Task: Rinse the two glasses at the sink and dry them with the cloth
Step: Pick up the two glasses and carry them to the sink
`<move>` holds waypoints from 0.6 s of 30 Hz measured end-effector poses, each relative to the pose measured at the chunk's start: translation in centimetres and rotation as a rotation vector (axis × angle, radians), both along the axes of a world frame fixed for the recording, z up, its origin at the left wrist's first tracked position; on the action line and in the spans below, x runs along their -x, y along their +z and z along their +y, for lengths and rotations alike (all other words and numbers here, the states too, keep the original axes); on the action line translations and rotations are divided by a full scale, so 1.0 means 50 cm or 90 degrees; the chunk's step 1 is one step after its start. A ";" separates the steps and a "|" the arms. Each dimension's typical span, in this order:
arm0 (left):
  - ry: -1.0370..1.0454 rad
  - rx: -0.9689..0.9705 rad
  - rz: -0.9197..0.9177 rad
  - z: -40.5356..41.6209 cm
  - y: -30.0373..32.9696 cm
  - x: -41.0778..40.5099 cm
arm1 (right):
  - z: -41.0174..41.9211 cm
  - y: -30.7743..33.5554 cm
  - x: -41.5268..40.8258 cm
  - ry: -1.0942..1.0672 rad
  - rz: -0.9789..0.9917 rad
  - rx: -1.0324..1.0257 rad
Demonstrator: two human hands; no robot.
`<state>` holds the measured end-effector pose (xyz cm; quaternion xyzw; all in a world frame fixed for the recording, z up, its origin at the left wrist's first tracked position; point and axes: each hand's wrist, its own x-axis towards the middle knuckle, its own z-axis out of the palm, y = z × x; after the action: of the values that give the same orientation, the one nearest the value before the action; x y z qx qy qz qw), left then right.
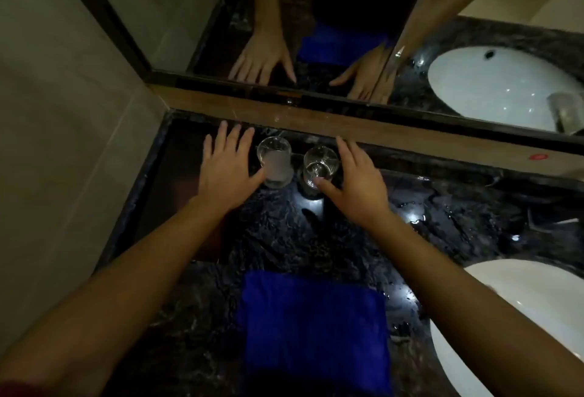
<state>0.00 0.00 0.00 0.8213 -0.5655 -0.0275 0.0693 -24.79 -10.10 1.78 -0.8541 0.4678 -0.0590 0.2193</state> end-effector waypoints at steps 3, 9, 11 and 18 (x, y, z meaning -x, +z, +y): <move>0.003 -0.008 0.045 -0.021 -0.013 0.021 | -0.007 -0.019 -0.020 -0.018 -0.014 -0.003; 0.056 -0.044 0.088 -0.052 -0.040 0.053 | -0.009 -0.051 -0.041 -0.072 -0.025 -0.043; 0.063 -0.047 0.109 -0.056 -0.045 0.057 | -0.010 -0.059 -0.046 -0.062 -0.031 -0.046; 0.092 0.023 0.157 -0.066 -0.058 0.061 | -0.015 -0.071 -0.051 -0.074 -0.049 -0.050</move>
<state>-3.04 -3.32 -2.91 0.8488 -0.4927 -0.1129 0.1551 -22.25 -10.84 -1.78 -0.8136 0.5096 -0.0861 0.2664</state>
